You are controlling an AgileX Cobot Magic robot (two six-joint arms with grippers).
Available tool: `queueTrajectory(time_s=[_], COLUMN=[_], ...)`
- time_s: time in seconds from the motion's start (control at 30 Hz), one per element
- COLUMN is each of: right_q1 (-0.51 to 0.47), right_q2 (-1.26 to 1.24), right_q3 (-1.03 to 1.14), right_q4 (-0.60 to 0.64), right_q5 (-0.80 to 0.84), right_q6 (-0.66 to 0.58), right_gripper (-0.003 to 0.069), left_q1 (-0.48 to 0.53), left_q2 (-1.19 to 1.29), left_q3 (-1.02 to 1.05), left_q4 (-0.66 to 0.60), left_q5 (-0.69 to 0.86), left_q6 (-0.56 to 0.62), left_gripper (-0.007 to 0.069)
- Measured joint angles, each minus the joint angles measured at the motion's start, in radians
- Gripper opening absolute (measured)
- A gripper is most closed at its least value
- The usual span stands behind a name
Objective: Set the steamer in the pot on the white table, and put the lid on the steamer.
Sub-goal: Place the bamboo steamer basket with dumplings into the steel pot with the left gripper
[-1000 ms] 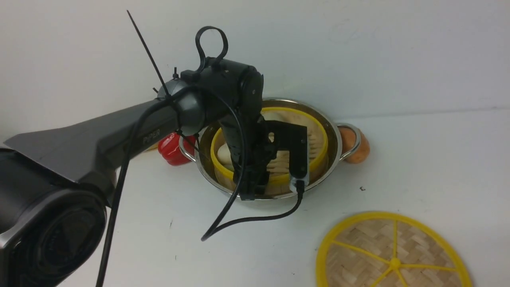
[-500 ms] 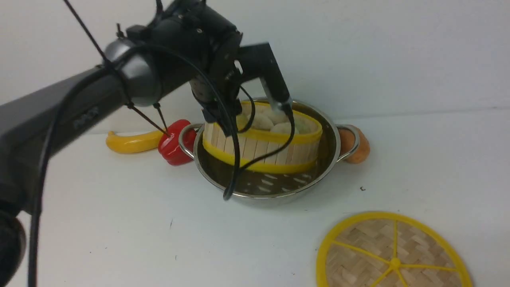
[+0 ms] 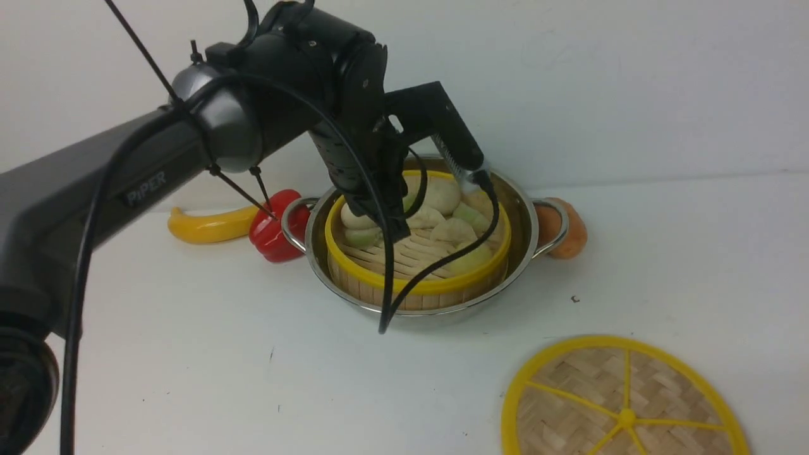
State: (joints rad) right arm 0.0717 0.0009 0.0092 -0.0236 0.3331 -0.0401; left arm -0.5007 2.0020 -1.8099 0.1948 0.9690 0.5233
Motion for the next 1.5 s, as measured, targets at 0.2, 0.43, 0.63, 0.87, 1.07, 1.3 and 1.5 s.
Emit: queueTrajectory(time_s=[0.2,0.43,0.63,0.87,1.07,1.3,1.5], right_q1=[0.000,0.000,0.000,0.000,0.000,0.000,0.000], right_q2=[0.000,0.000,0.000,0.000,0.000,0.000,0.000], right_q3=[0.000,0.000,0.000,0.000,0.000,0.000,0.000], right_q4=[0.000,0.000,0.000,0.000,0.000,0.000,0.000], right_q5=[0.000,0.000,0.000,0.000,0.000,0.000,0.000], right_q6=[0.000,0.000,0.000,0.000,0.000,0.000,0.000], right_gripper=[0.0248,0.0248,0.0248,0.0248,0.0248,0.0248,0.0248], left_q1=[0.000,0.000,0.000,0.000,0.000,0.000,0.000], left_q2=[0.015,0.106,0.144,0.148,0.093,-0.046,-0.145], left_q3=[0.000,0.000,-0.002,-0.002,-0.064,-0.172,-0.187], left_q4=[-0.004,-0.002,0.014,0.025,0.038,0.044,0.042], left_q5=[0.064,0.088,0.097,0.073,0.058,0.117,0.129], left_q6=[-0.047,-0.055,-0.074,-0.090,-0.143,-0.348,-0.494], left_gripper=[0.0197,0.0201,0.0213,0.0234,0.0241,0.0241,0.0237])
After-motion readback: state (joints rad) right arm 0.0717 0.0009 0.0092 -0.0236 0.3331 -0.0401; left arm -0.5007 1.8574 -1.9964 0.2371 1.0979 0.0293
